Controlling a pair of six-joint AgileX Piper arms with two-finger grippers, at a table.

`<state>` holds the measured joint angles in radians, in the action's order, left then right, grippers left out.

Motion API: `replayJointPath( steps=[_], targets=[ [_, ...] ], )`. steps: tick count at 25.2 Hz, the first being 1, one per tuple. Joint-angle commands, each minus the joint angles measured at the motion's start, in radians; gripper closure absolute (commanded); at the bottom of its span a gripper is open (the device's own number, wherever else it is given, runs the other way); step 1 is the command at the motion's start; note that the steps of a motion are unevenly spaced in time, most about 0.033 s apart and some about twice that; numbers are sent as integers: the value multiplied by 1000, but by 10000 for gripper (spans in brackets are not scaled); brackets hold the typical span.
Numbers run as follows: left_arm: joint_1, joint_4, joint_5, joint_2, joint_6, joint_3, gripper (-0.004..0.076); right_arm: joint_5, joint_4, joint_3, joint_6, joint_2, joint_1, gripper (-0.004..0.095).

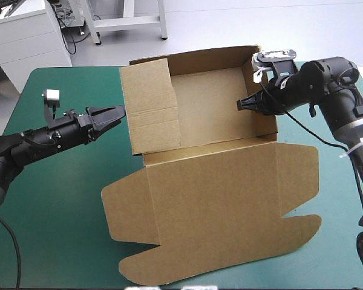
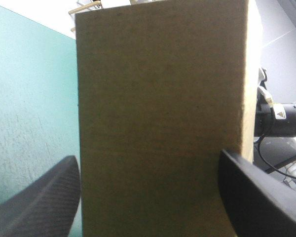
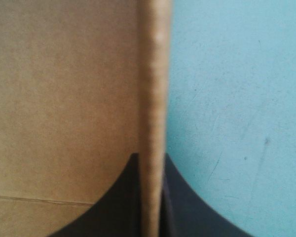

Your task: Fold the box

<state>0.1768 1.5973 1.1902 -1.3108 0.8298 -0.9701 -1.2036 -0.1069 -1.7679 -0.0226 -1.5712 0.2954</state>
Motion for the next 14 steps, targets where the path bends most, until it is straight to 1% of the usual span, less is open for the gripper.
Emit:
replayJointPath(
  steps=[1,3,4,6,10,14],
  targets=[
    [-52,49,115,48,9,-50,181,47,-10,-32,-43,38,-1,929],
    [-96,-18,105,51,-41,-133,181,45,16,-32,-66,38,-1,929],
    [-122,-91,73,51,-87,-190,181,43,18,-32,-73,38,-1,929],
    [-150,-195,10,51,-177,-241,181,39,16,-32,-75,38,-1,929],
    [-205,-390,-86,51,-335,-299,181,37,4,-32,-75,38,-1,929],
    [-259,-459,-156,51,-404,-307,181,37,-19,-32,-75,38,-1,929]
  ],
)
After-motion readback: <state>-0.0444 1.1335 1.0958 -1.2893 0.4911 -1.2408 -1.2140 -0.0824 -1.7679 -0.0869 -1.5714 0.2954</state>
